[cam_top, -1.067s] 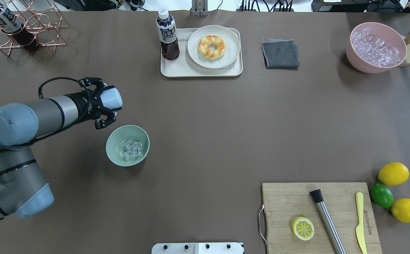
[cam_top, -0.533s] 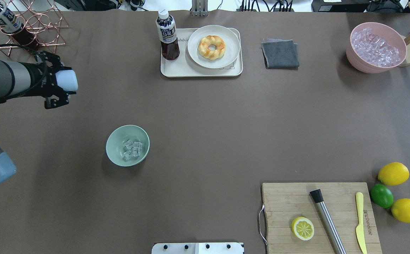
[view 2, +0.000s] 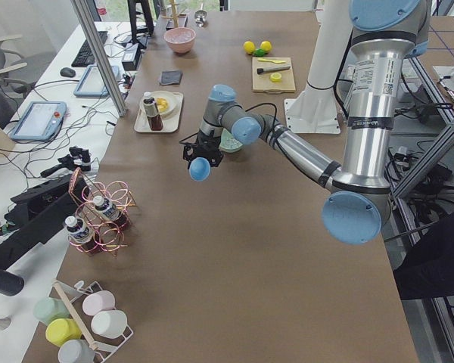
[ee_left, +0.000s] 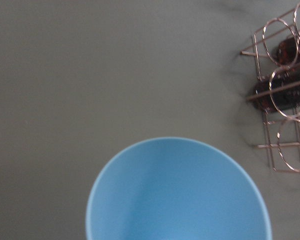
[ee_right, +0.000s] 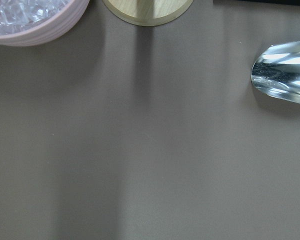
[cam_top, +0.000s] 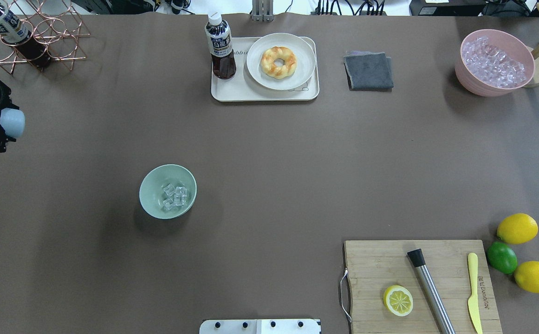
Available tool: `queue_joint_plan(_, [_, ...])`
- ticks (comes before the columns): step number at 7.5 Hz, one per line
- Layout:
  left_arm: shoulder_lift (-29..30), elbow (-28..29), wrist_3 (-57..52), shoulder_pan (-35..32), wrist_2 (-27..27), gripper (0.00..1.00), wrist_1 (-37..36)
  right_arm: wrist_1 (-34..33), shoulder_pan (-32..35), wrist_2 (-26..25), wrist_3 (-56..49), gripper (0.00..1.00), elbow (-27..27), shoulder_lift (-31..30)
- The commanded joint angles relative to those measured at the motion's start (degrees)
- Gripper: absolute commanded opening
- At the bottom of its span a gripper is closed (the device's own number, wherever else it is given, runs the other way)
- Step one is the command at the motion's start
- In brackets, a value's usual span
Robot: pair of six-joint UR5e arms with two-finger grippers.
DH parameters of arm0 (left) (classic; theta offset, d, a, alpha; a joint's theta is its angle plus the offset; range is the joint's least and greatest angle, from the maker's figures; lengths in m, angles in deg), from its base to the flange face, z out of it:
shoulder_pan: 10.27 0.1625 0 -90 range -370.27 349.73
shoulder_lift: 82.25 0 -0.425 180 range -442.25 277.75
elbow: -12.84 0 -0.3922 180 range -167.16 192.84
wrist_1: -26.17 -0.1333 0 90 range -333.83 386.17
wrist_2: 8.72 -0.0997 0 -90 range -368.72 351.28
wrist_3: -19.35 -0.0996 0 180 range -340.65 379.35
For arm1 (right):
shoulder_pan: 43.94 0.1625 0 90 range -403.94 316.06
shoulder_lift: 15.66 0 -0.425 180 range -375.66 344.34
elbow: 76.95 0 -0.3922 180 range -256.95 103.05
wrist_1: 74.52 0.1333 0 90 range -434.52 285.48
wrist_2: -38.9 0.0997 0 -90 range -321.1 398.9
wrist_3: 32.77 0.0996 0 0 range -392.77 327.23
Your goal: Pour ice into bowl
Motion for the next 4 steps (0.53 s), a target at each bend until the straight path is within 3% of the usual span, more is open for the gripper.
queue_joint_plan(1, [0.65, 0.53, -10.26, 0.36, -8.77, 0.61, -19.03, -2.90, 0.01, -0.10, 0.08, 0.99, -1.47, 1.08])
queue_joint_plan(2, [1.35, 1.75, -12.12, 0.89, -12.11, 0.61, -25.02, -4.49, 0.01, -0.19, 0.52, 0.99, -2.27, 1.60])
queue_joint_plan(4, [1.62, 9.54, -13.37, 4.74, -20.27, 0.61, -33.48, -4.60, -0.08, -0.19, 0.61, 0.99, -2.63, 1.70])
